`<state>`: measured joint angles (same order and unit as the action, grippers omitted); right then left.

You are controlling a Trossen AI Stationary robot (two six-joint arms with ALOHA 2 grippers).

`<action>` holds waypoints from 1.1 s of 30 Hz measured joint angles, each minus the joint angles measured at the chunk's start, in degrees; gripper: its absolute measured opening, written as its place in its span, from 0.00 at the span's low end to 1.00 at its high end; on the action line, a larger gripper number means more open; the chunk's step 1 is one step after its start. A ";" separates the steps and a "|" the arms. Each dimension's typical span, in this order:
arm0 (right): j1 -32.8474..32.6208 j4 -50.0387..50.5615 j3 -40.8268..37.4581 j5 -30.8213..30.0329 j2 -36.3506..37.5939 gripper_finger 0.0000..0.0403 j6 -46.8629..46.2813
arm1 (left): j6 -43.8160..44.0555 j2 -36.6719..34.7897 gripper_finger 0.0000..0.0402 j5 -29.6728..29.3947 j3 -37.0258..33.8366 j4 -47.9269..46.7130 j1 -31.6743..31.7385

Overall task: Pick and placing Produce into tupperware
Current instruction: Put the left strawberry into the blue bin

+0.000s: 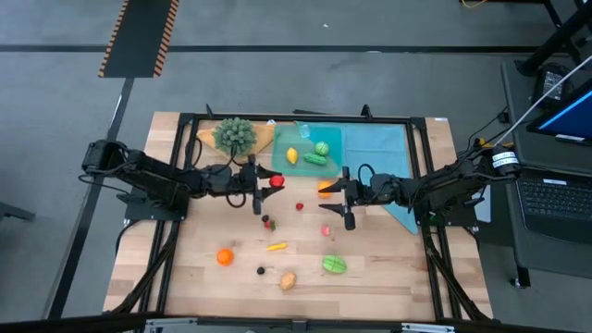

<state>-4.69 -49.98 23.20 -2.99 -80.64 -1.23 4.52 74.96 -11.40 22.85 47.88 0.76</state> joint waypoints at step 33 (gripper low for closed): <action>0.02 -1.96 0.00 -2.97 0.00 0.52 0.00 | 2.86 0.02 0.45 -1.18 0.19 2.67 13.91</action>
<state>-4.67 -51.93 23.20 -5.96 -80.64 -1.23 7.38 74.98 -12.58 23.05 50.55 14.67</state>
